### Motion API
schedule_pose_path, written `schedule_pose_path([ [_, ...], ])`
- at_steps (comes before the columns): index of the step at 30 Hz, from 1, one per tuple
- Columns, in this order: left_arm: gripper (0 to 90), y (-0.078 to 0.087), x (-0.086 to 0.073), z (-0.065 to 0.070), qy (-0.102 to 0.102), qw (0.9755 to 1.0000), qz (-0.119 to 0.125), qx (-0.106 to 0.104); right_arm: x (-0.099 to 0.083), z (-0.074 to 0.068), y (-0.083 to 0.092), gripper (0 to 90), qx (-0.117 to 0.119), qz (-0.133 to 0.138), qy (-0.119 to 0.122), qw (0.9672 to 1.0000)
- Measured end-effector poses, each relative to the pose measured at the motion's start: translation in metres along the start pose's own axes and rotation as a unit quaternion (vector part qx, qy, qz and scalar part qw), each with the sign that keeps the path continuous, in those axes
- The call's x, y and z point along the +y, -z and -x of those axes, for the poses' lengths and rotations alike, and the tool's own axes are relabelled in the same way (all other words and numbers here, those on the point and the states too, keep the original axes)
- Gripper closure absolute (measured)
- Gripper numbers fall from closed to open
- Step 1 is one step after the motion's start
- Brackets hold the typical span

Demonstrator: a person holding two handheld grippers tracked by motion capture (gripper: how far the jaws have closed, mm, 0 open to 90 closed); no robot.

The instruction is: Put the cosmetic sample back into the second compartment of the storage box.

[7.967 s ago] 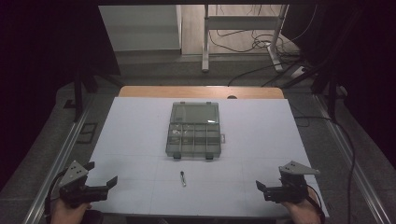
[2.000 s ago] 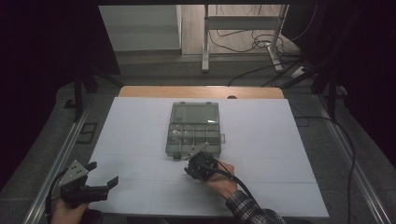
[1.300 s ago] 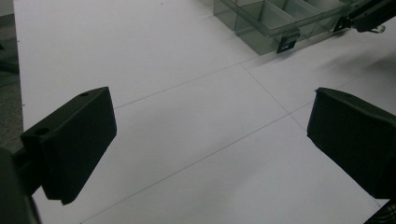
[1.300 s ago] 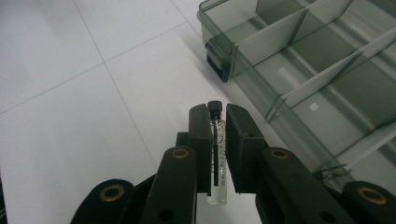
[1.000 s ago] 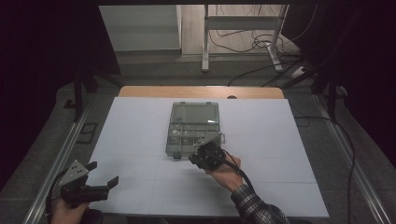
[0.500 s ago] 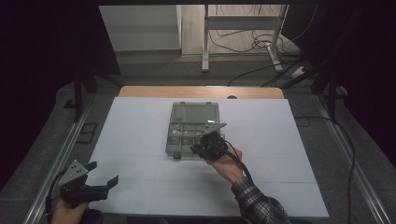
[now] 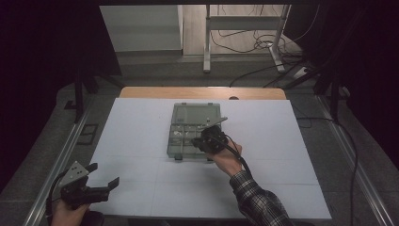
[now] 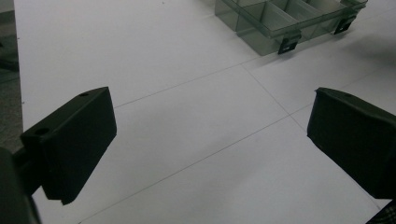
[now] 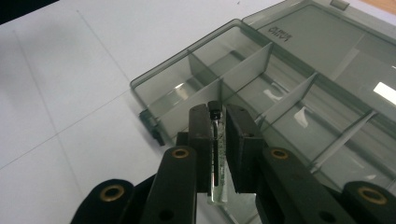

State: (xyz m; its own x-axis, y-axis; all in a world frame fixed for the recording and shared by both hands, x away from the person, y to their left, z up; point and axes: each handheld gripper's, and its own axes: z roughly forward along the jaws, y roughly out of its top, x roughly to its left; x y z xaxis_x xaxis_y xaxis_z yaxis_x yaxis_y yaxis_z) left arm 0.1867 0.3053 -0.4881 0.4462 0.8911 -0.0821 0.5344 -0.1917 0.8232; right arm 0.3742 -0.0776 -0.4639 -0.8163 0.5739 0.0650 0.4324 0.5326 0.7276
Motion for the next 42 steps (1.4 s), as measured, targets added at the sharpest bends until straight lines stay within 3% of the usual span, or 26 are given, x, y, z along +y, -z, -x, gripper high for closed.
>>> schedule_pose_path([
  [17,1.6,-0.001,0.0,0.0,0.002,1.0,-0.001,-0.001,0.015,0.019,-0.027,81.0,-0.021,0.002,-0.018,0.9996],
  [42,1.8,-0.002,0.001,0.0,-0.002,1.0,-0.003,-0.001,0.033,0.03,-0.063,80.9,-0.041,0.004,-0.025,0.9988],
])
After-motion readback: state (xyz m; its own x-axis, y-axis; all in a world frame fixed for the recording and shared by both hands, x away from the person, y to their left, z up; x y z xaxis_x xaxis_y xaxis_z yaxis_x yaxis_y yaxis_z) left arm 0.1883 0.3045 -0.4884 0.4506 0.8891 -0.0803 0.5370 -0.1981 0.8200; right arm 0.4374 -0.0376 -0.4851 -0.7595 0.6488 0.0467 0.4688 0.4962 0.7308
